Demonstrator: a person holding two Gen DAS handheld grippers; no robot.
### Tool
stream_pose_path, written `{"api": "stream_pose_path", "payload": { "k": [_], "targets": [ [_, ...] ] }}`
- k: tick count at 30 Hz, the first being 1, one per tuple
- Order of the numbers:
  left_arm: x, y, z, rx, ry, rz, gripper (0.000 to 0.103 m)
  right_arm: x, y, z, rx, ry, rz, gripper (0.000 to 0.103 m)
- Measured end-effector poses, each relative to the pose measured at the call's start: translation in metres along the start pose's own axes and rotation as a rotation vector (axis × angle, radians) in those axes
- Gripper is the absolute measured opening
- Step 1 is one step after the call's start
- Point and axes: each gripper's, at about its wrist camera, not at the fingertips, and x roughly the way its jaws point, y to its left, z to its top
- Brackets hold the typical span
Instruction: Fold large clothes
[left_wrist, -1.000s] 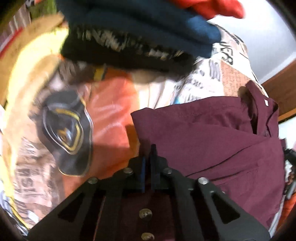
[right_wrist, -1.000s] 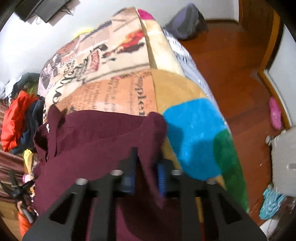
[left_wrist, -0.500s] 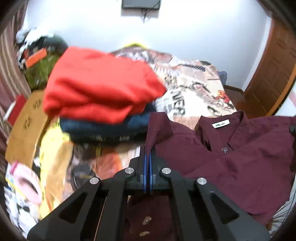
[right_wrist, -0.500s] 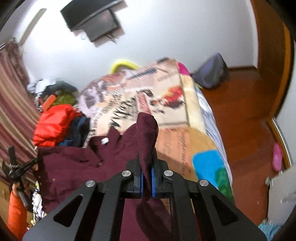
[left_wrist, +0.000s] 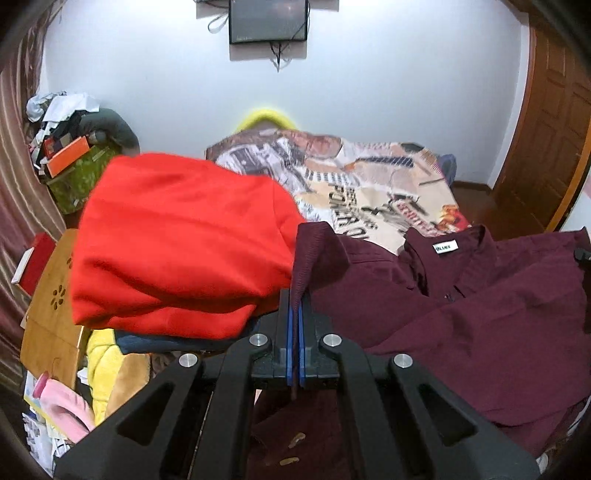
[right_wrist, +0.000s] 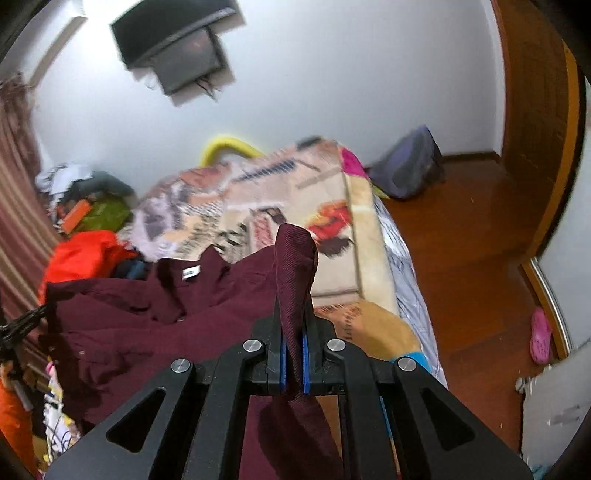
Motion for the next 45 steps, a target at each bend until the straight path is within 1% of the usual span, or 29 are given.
{"api": "stream_pose_path", "payload": {
  "k": [2, 4, 8, 10, 13, 15, 19, 23, 24, 25, 26, 27, 28, 29, 30, 31, 32, 33, 34, 35, 37, 39, 42, 45],
  "targets": [
    [0.016, 0.003, -0.002, -0.007, 0.022, 0.026, 0.001, 0.024, -0.01, -0.006, 0.012, 0.041, -0.046, 0.005],
    [0.028, 0.008, -0.005, -0.018, 0.038, 0.045, 0.001, 0.037, -0.02, -0.01, 0.027, 0.067, -0.072, 0.005],
    [0.046, 0.021, -0.011, -0.048, 0.082, 0.058, 0.002, 0.05, -0.04, -0.019, 0.062, 0.109, -0.081, 0.005],
    [0.05, 0.025, -0.014, -0.063, 0.093, 0.06, 0.004, 0.053, -0.043, -0.021, 0.059, 0.124, -0.086, 0.006],
    [0.051, 0.032, -0.019, -0.1, 0.107, 0.048, 0.004, 0.047, -0.041, -0.026, 0.039, 0.12, -0.097, 0.007],
    [0.048, 0.035, -0.021, -0.115, 0.107, 0.053, 0.004, 0.043, -0.038, -0.026, 0.029, 0.111, -0.104, 0.008],
    [0.032, 0.033, -0.023, -0.081, 0.084, 0.098, 0.004, 0.024, -0.025, -0.028, -0.013, 0.097, -0.13, 0.008],
    [0.006, 0.031, -0.029, -0.067, 0.066, 0.083, 0.008, -0.001, -0.01, -0.032, -0.088, 0.077, -0.163, 0.01],
    [-0.001, 0.03, -0.031, -0.062, 0.059, 0.082, 0.012, -0.009, -0.007, -0.033, -0.098, 0.063, -0.149, 0.01],
    [-0.007, 0.03, -0.033, -0.058, 0.053, 0.082, 0.018, -0.021, -0.004, -0.035, -0.099, 0.048, -0.131, 0.012],
    [-0.016, 0.029, -0.037, -0.052, 0.042, 0.082, 0.023, -0.028, -0.003, -0.037, -0.094, 0.039, -0.122, 0.013],
    [-0.023, 0.028, -0.04, -0.047, 0.031, 0.082, 0.033, -0.039, -0.001, -0.039, -0.089, 0.025, -0.115, 0.019],
    [-0.03, 0.027, -0.043, -0.042, 0.019, 0.083, 0.042, -0.049, 0.002, -0.042, -0.088, 0.007, -0.117, 0.027],
    [-0.037, 0.026, -0.046, -0.036, 0.008, 0.085, 0.045, -0.059, 0.004, -0.044, -0.093, -0.017, -0.124, 0.032],
    [-0.045, 0.025, -0.051, -0.029, -0.003, 0.089, 0.05, -0.066, 0.007, -0.047, -0.099, -0.035, -0.129, 0.042],
    [-0.051, 0.024, -0.055, -0.022, -0.01, 0.089, 0.053, -0.078, 0.01, -0.051, -0.108, -0.06, -0.137, 0.049],
    [-0.057, 0.024, -0.059, -0.014, -0.014, 0.086, 0.055, -0.084, 0.012, -0.054, -0.113, -0.073, -0.141, 0.052],
    [-0.065, 0.021, -0.065, -0.001, -0.016, 0.086, 0.06, -0.092, 0.014, -0.057, -0.117, -0.083, -0.141, 0.057],
    [-0.07, 0.02, -0.07, 0.006, -0.019, 0.088, 0.066, -0.098, 0.016, -0.061, -0.117, -0.089, -0.137, 0.059],
    [-0.075, 0.02, -0.077, 0.011, -0.022, 0.088, 0.068, -0.101, 0.017, -0.064, -0.115, -0.091, -0.131, 0.06],
    [-0.082, 0.019, -0.09, 0.01, -0.018, 0.088, 0.078, -0.109, 0.019, -0.072, -0.109, -0.094, -0.121, 0.061],
    [-0.084, 0.019, -0.107, -0.016, 0.003, 0.084, 0.082, -0.116, 0.019, -0.082, -0.106, -0.094, -0.116, 0.061],
    [-0.079, 0.021, -0.132, -0.041, 0.055, 0.063, 0.082, -0.121, 0.02, -0.099, -0.104, -0.088, -0.111, 0.062],
    [-0.07, 0.025, -0.161, -0.066, 0.127, 0.046, 0.082, -0.123, 0.02, -0.116, -0.103, -0.08, -0.13, 0.062]
  ]
}}
